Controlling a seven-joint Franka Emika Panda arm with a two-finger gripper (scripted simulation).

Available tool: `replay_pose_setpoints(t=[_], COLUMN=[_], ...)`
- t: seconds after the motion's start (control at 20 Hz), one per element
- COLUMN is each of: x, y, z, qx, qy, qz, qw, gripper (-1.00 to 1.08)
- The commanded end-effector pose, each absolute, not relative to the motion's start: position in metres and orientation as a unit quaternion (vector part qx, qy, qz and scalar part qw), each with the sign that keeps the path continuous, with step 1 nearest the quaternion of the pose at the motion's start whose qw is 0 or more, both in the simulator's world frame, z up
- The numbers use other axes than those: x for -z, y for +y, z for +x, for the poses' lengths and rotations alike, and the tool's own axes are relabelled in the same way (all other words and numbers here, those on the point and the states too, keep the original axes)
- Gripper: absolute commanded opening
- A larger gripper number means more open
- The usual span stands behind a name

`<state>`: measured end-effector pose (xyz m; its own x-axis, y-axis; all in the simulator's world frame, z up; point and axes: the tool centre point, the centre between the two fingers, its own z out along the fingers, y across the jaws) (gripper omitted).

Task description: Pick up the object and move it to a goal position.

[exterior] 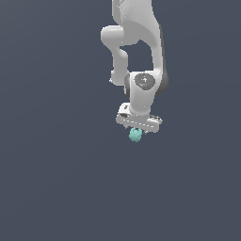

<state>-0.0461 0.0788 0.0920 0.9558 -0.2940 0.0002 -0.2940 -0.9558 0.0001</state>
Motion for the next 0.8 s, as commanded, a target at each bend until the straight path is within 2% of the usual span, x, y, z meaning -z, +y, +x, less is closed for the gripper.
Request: replay_pose_setpoints(t=[0.0, 0.35, 0.75], x=[-0.090, -0.085, -0.049], y=[0.081, 0.082, 0.082], z=[-0.048, -0.048, -0.050], qx=[0.000, 0.000, 0.000], qy=[-0.154, -0.153, -0.154], qz=[0.988, 0.988, 0.988], qw=[0.000, 0.000, 0.000], gripper=[1.00, 1.00, 1.00])
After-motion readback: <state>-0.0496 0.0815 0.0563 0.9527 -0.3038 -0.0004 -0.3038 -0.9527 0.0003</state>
